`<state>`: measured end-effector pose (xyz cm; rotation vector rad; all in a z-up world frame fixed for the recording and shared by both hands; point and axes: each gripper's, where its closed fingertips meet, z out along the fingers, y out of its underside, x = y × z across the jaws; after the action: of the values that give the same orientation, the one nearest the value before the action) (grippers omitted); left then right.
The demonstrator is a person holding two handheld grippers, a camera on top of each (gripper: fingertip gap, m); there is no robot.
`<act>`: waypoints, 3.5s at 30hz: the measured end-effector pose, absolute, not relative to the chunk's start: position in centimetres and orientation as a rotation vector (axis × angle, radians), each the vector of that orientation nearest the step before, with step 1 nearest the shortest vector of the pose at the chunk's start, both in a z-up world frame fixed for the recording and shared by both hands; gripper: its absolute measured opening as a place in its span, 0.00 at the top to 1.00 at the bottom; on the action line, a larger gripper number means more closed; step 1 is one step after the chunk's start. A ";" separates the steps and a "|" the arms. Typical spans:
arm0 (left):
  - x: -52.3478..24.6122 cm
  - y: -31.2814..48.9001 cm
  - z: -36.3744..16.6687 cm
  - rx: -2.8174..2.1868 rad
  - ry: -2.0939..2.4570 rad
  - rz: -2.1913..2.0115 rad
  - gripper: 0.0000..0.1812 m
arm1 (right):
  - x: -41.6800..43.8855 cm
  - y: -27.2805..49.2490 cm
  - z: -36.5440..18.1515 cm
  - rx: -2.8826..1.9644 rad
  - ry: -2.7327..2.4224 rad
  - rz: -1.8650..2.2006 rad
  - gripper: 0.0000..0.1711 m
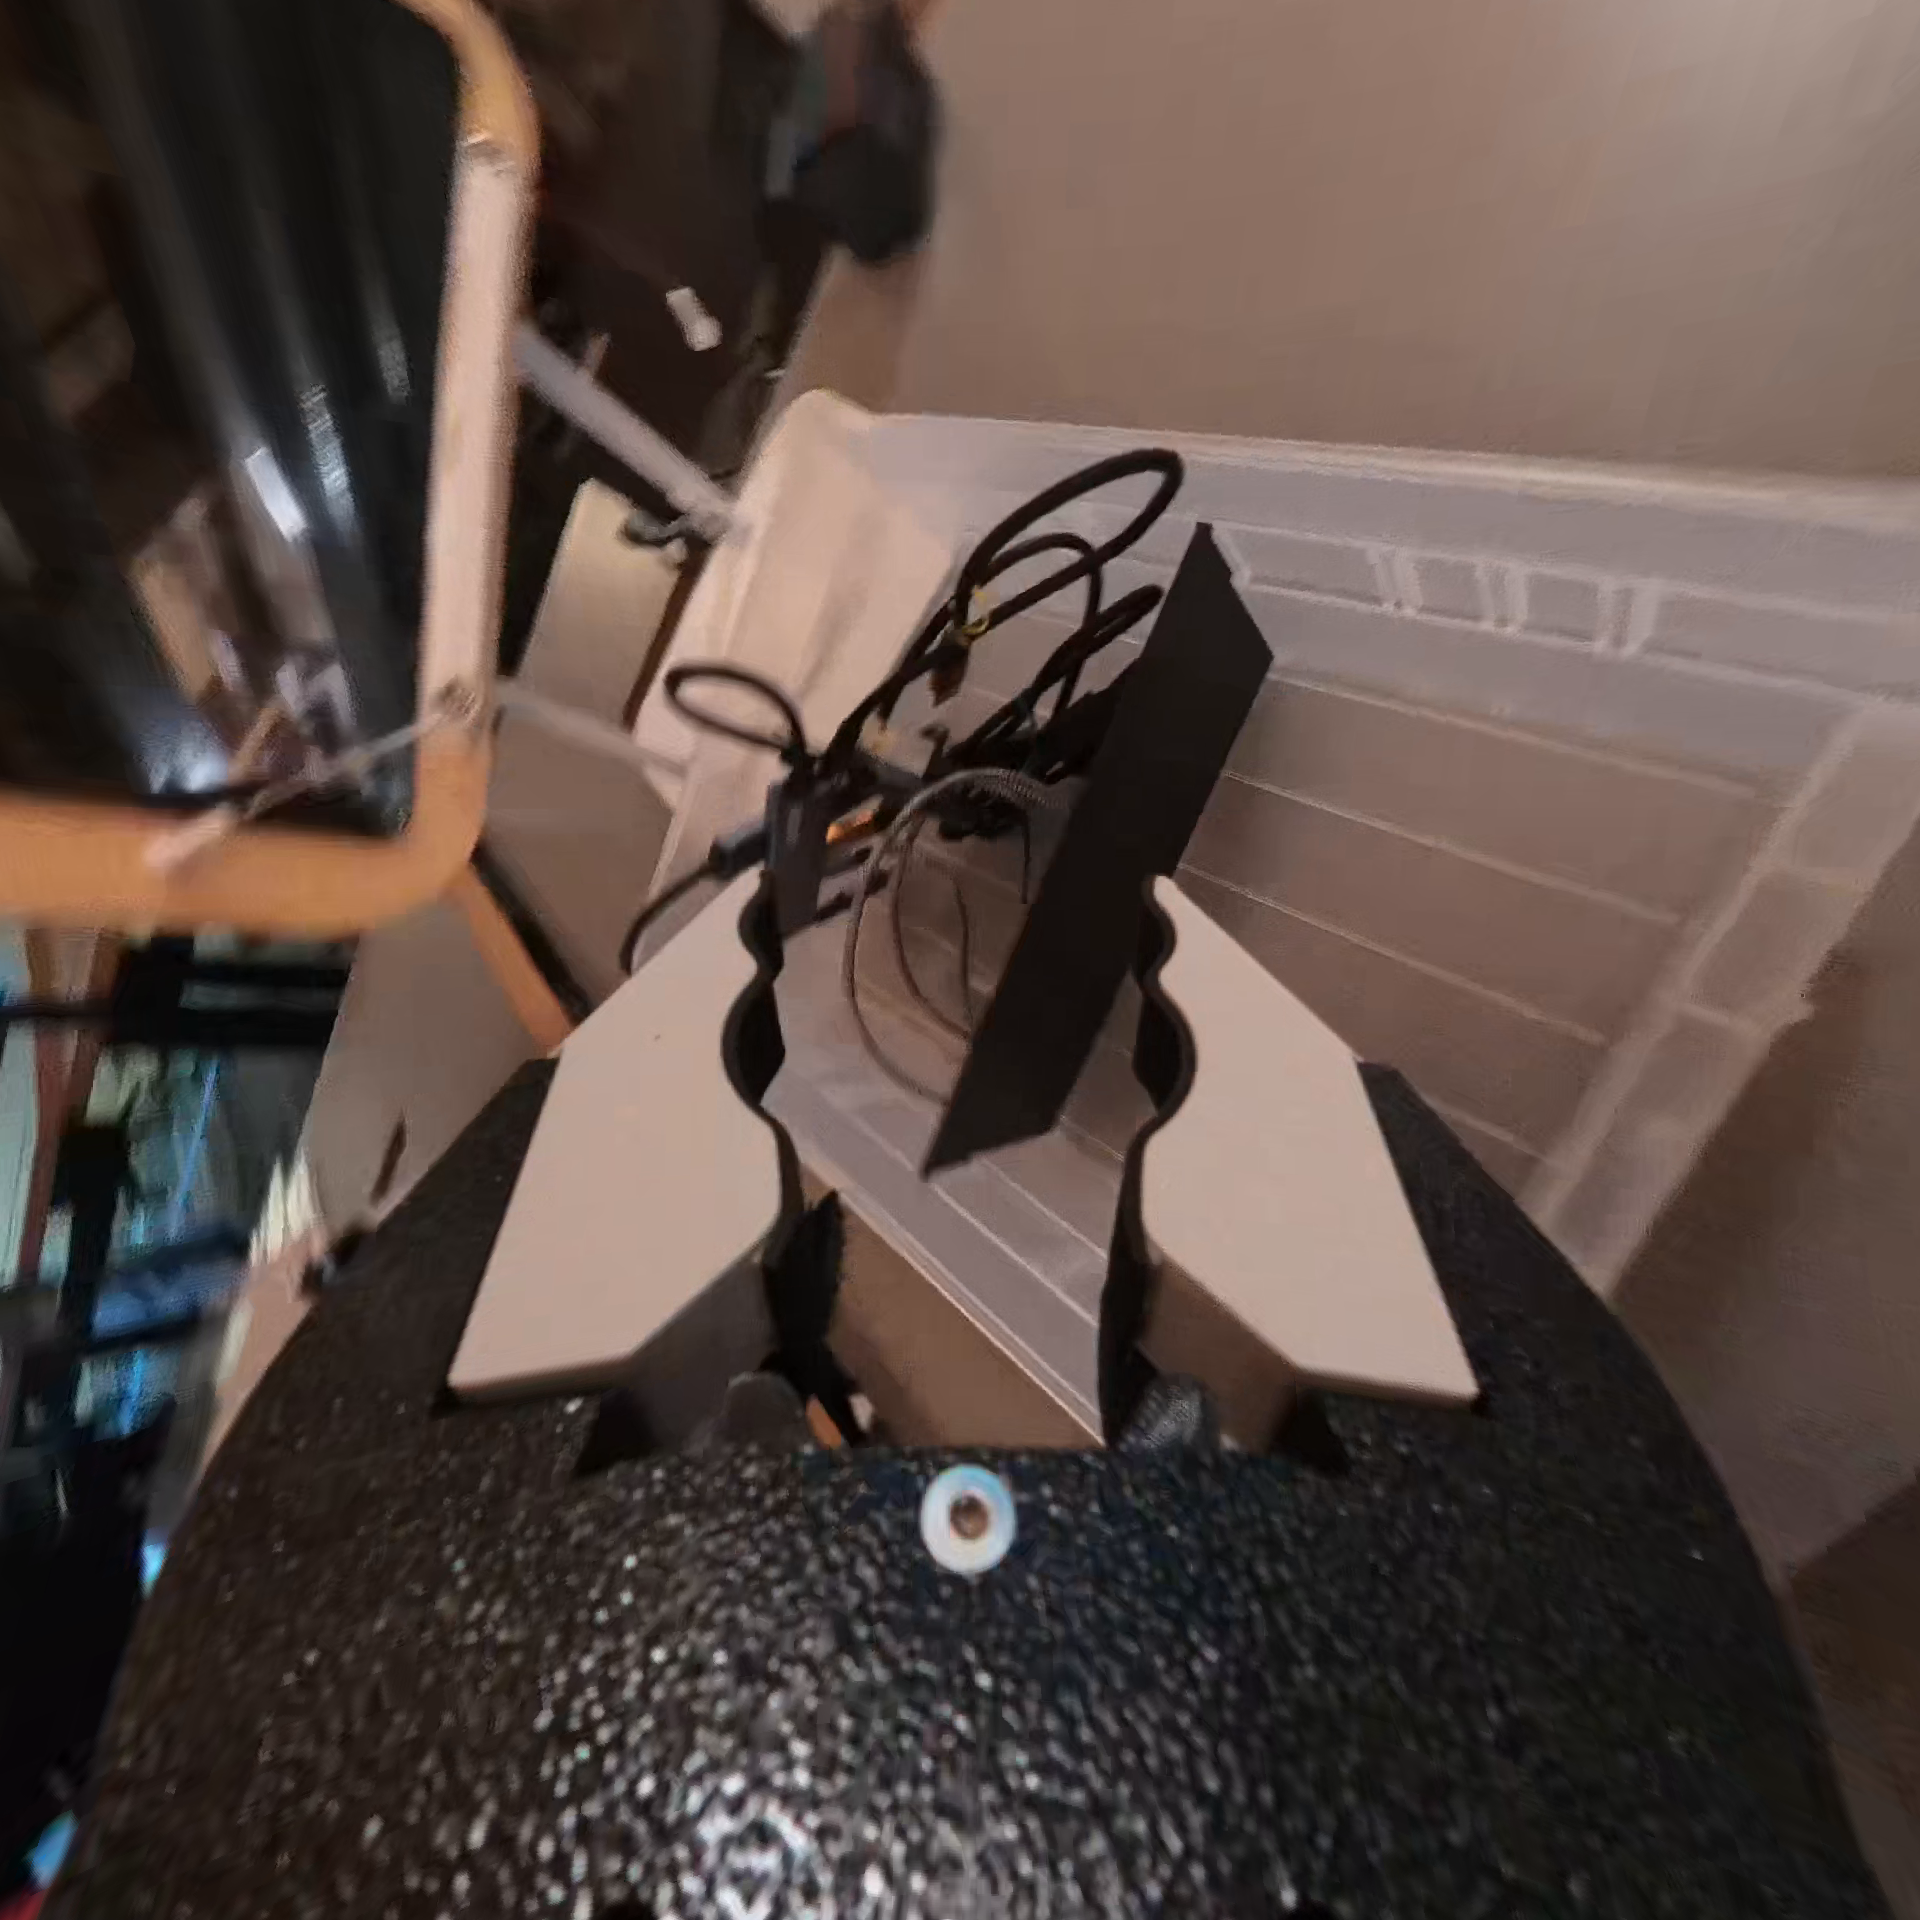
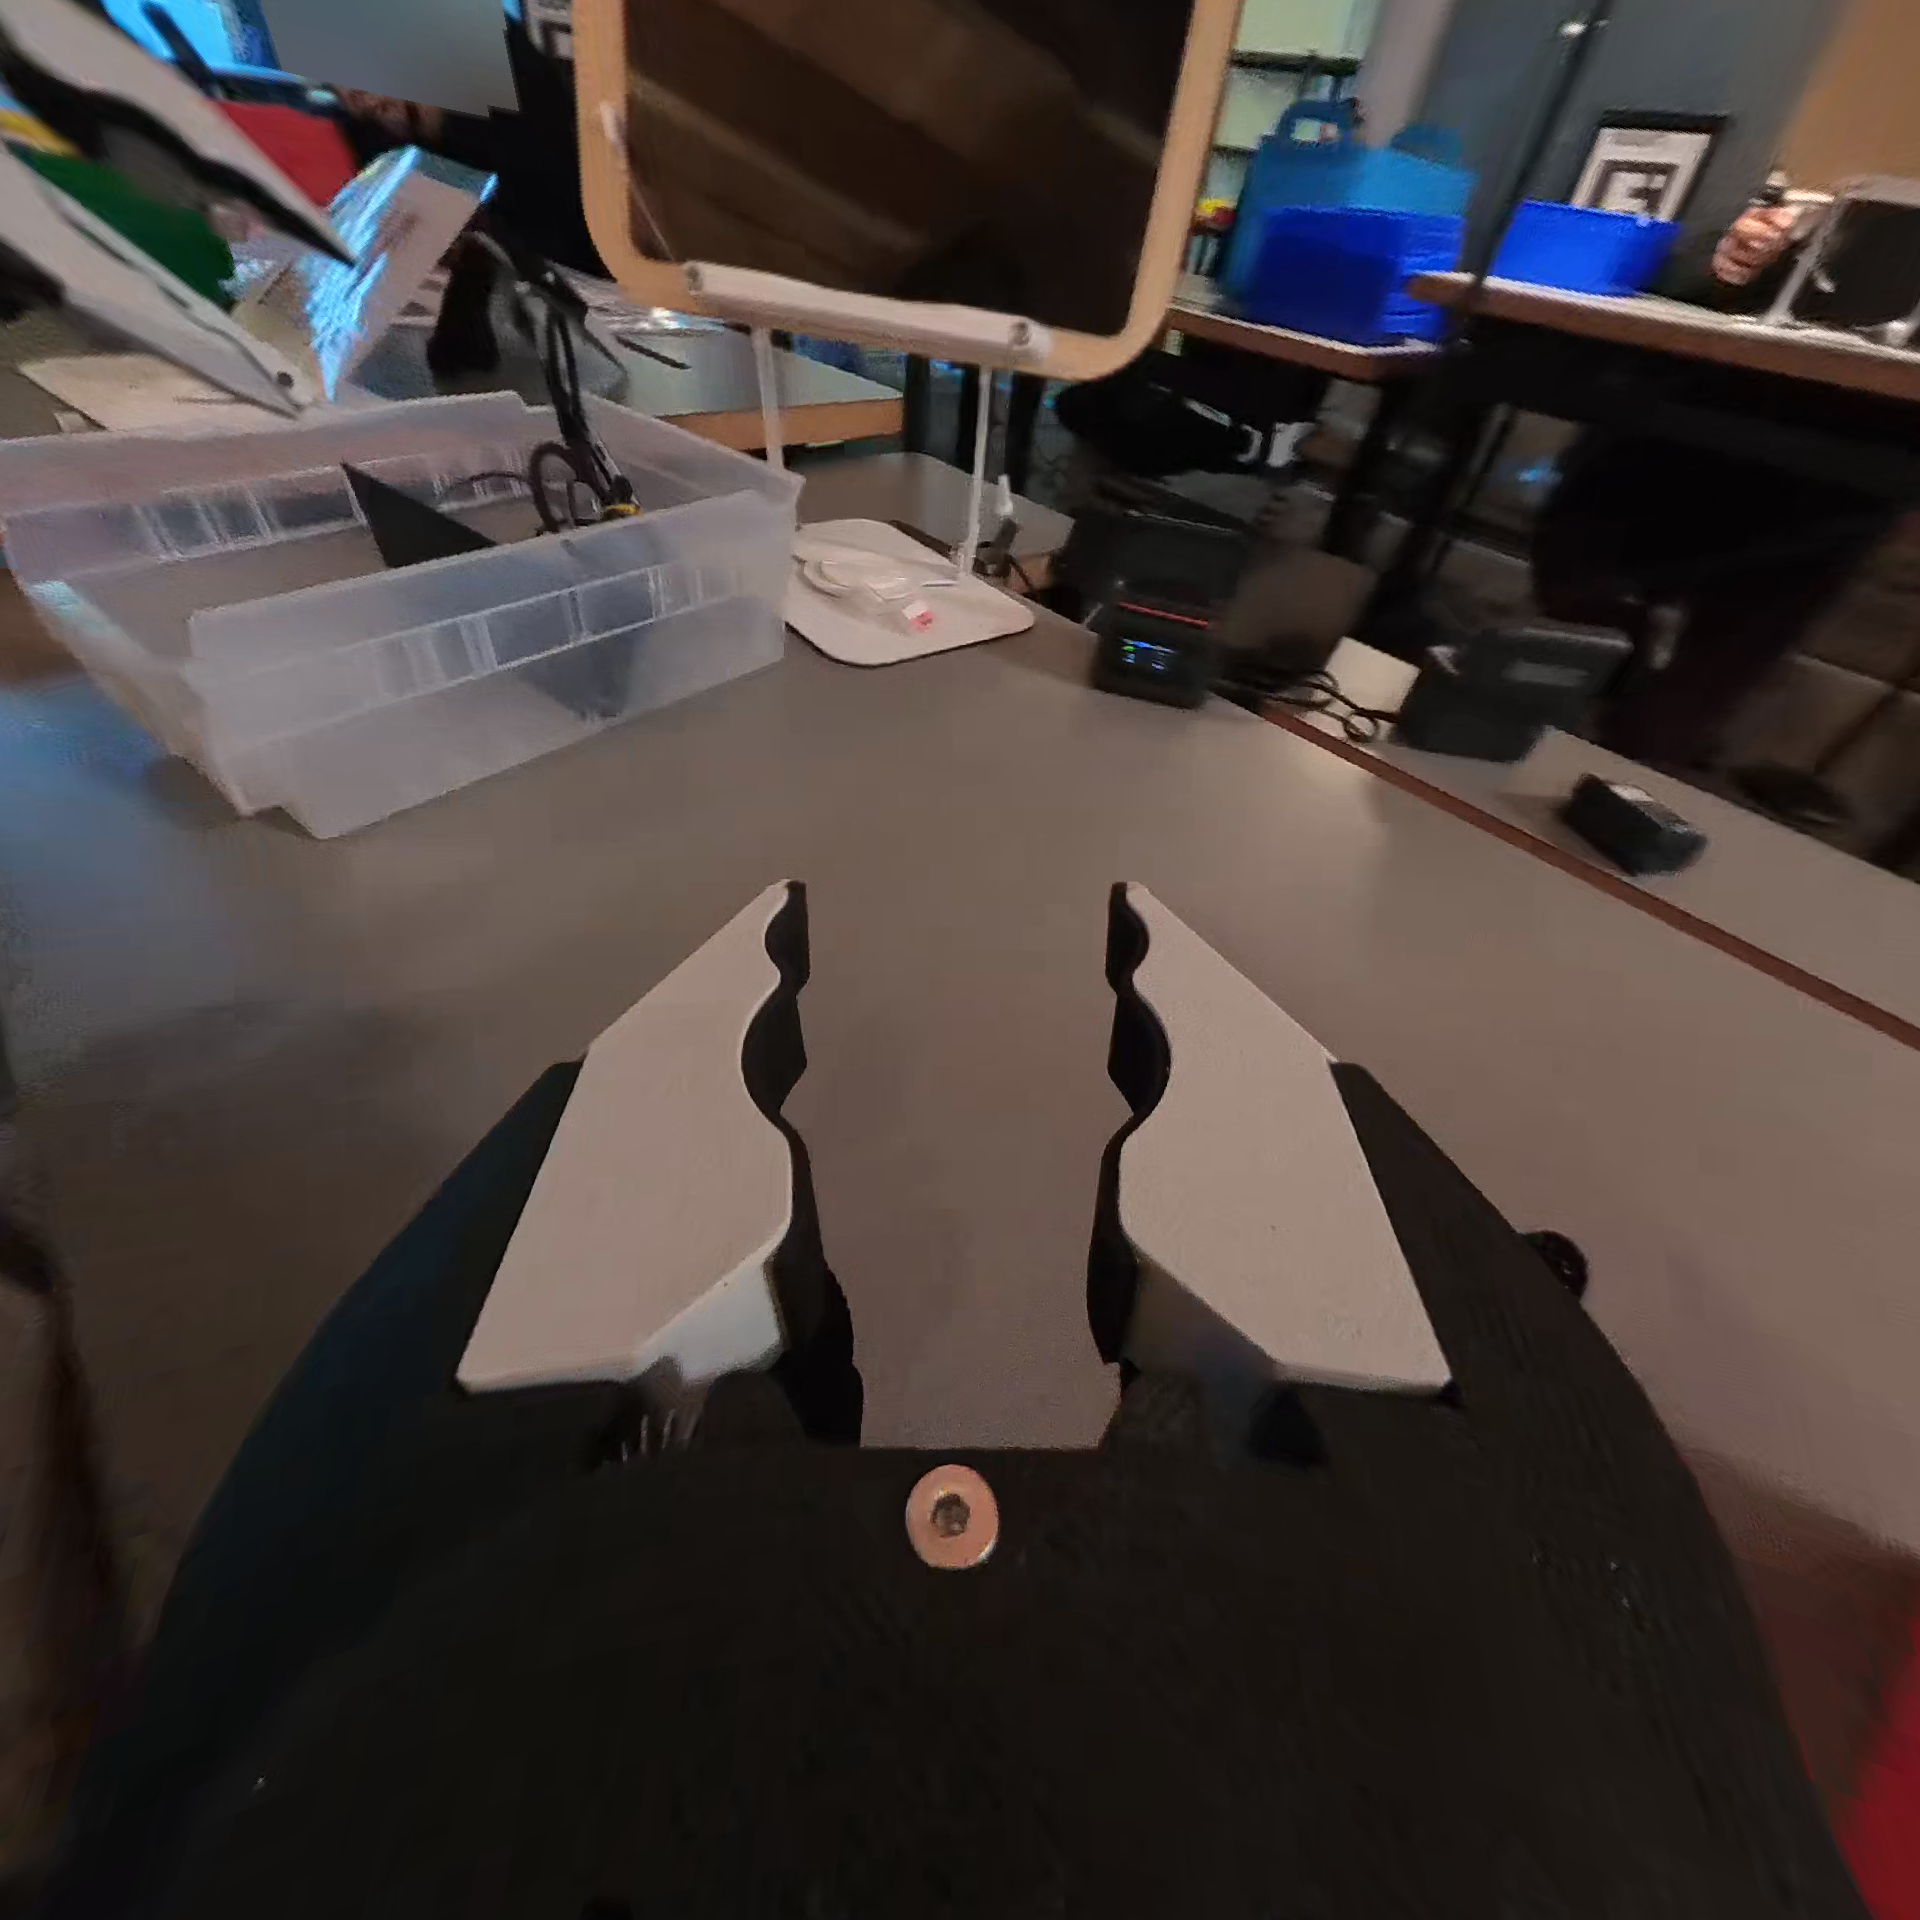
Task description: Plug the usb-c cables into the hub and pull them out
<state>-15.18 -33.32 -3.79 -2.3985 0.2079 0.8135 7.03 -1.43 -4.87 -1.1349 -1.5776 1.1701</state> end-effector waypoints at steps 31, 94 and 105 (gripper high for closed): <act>-22.6 -33.7 4.0 -2.856 0.414 0.892 0.96 | 1.5 -1.8 -10.3 -1.024 -1.565 1.137 0.73; 3.0 -4.0 -13.4 -1.683 0.838 0.815 0.96 | 4.2 -1.1 -10.7 -0.417 -1.921 0.756 0.79; -0.4 -3.3 -6.8 -1.592 -0.033 -0.319 0.96 | 2.6 -2.3 -11.2 -0.994 -1.884 1.331 0.82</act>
<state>-0.41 -3.31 -6.76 -1.5923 -0.0330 -0.3192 2.60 -2.34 -11.22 -0.9941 -1.8841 1.3307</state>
